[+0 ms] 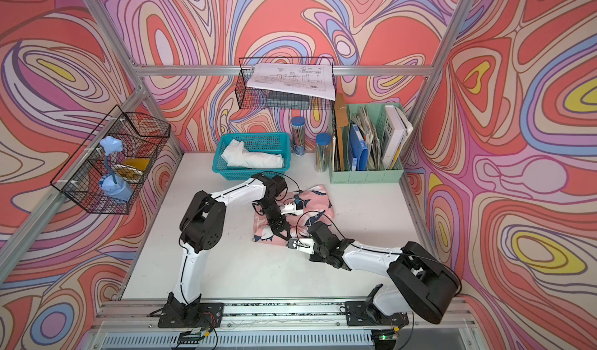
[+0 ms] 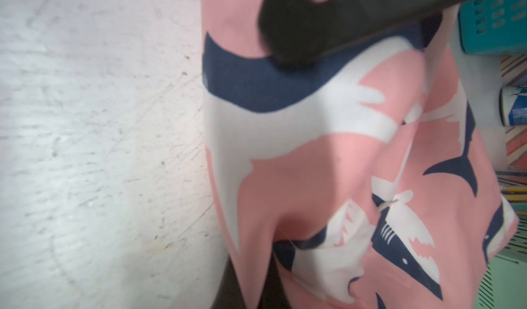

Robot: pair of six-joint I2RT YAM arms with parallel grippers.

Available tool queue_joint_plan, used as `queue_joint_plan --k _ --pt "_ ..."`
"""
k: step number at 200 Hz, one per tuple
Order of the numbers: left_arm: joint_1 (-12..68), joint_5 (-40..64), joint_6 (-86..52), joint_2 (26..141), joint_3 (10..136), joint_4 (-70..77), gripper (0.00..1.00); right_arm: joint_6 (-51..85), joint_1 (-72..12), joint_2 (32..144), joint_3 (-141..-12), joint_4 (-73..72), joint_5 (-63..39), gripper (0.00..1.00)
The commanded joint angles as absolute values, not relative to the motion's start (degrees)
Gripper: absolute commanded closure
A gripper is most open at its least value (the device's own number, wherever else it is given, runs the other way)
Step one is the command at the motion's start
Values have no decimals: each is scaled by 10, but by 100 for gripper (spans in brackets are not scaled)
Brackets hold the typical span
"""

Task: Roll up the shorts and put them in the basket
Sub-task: Roll the shorts at the center of the board.

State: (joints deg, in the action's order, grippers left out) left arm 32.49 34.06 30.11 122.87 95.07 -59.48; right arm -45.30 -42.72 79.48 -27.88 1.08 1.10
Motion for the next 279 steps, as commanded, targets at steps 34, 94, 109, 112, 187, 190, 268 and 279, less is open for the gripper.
queue_joint_plan --k 34,94,109,112,187,190,268,279 --pt "302 243 243 1072 863 -390 1 -415 -379 780 -299 113 -142 100" --pt "301 74 233 875 705 -196 2 -298 -302 932 -509 327 -220 100" --pt "302 62 235 831 666 -156 1 -276 -283 972 -548 361 -269 100" --pt "303 60 236 824 661 -156 2 -273 -279 978 -554 366 -280 100" --pt "379 31 378 733 552 -131 2 -302 -214 1102 -693 573 -497 100" --pt "383 29 383 730 546 -128 2 -303 -210 1105 -696 580 -507 100" --pt "449 22 475 755 471 -113 2 -369 -168 1172 -723 676 -690 100" --pt "451 27 474 765 468 -97 2 -379 -165 1187 -730 690 -697 100"
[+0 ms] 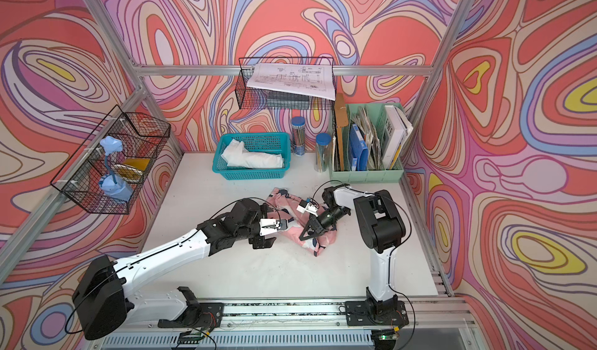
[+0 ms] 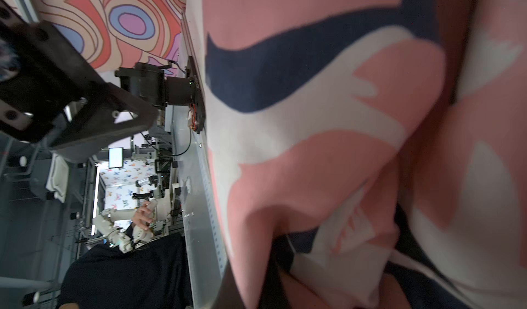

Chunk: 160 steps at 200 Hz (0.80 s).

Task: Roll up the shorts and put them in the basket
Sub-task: Roll the shorts at the center of the board.

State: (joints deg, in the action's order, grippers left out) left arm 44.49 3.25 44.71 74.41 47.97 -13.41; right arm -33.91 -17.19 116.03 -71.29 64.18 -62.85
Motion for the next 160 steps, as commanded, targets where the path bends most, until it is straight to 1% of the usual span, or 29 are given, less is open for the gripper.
queue_joint_plan --k 1,34,66,88,105,125,160 --pt "450 27 473 766 468 -95 2 -380 -165 1187 -731 691 -698 100" --pt "463 44 483 818 484 -94 2 -382 -158 1215 -736 697 -710 100" --pt "465 62 485 867 497 -87 1 -328 -146 1204 -718 647 -696 100" --pt "464 65 490 896 504 -80 1 -320 -138 1204 -715 637 -693 100" --pt "465 49 494 914 498 -44 1 -319 -138 1205 -715 635 -691 100" --pt "465 29 505 919 475 39 1 -321 -138 1207 -716 636 -687 100" --pt "465 22 517 920 459 90 2 -321 -138 1213 -718 637 -685 100"
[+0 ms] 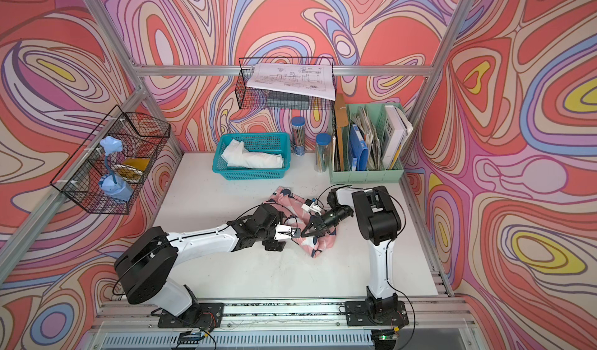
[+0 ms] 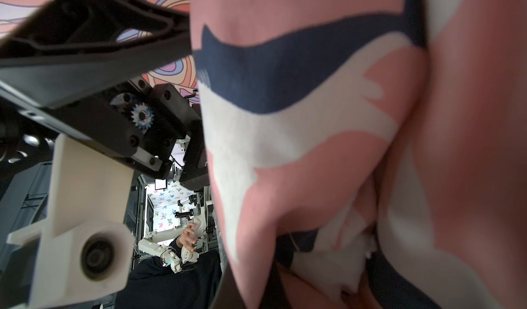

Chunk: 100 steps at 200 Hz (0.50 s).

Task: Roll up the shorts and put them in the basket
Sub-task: Roll the shorts at the center of the board.

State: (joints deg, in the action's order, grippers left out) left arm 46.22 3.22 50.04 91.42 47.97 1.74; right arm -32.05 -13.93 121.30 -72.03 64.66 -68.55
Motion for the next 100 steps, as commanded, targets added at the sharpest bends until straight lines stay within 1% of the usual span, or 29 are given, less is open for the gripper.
queue_joint_plan --k 1,100 --pt "465 22 517 920 458 91 1 -322 -137 1213 -719 637 -685 100" --pt "465 29 526 975 468 83 2 -348 -138 1223 -726 657 -687 100"
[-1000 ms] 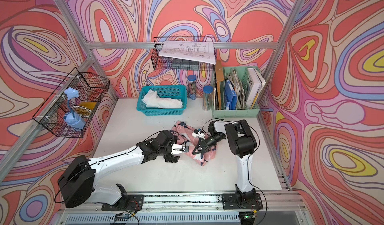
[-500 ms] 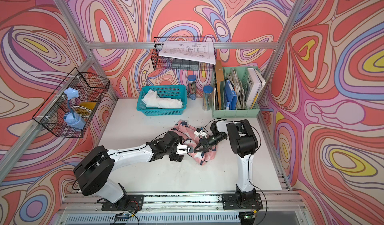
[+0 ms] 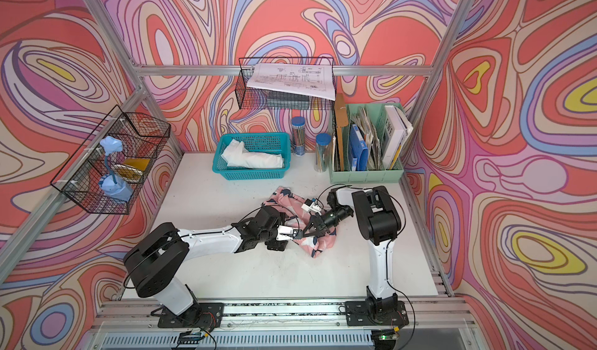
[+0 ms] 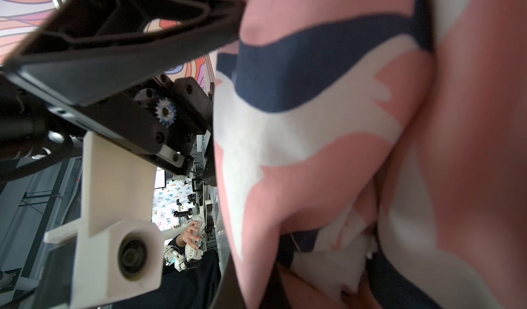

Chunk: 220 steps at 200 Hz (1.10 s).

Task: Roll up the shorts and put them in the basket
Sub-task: Roll the shorts at the center of the board.

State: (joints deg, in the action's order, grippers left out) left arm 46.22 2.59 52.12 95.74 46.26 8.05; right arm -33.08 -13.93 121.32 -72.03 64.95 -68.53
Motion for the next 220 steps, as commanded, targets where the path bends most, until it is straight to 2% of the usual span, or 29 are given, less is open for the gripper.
queue_joint_plan --k 1,33,47,89,158,173,193,207,220 --pt "465 29 526 975 468 83 2 -348 -137 1223 -726 658 -687 100" --pt "463 19 533 991 466 117 5 -372 -138 1222 -732 676 -688 100" --pt "463 9 539 992 462 144 1 -375 -137 1222 -732 678 -687 100" --pt "461 -8 550 976 441 192 1 -374 -138 1225 -734 679 -686 100" --pt "440 14 528 1013 462 161 2 -385 -138 1226 -736 686 -685 100" --pt "432 19 524 1016 469 147 12 -388 -137 1227 -736 687 -684 100" --pt "425 28 518 1018 473 138 38 -396 -139 1225 -736 692 -685 100" --pt "425 32 519 1021 478 125 52 -400 -138 1223 -736 695 -686 100" --pt "423 34 519 1021 481 120 54 -403 -138 1223 -736 697 -686 100"
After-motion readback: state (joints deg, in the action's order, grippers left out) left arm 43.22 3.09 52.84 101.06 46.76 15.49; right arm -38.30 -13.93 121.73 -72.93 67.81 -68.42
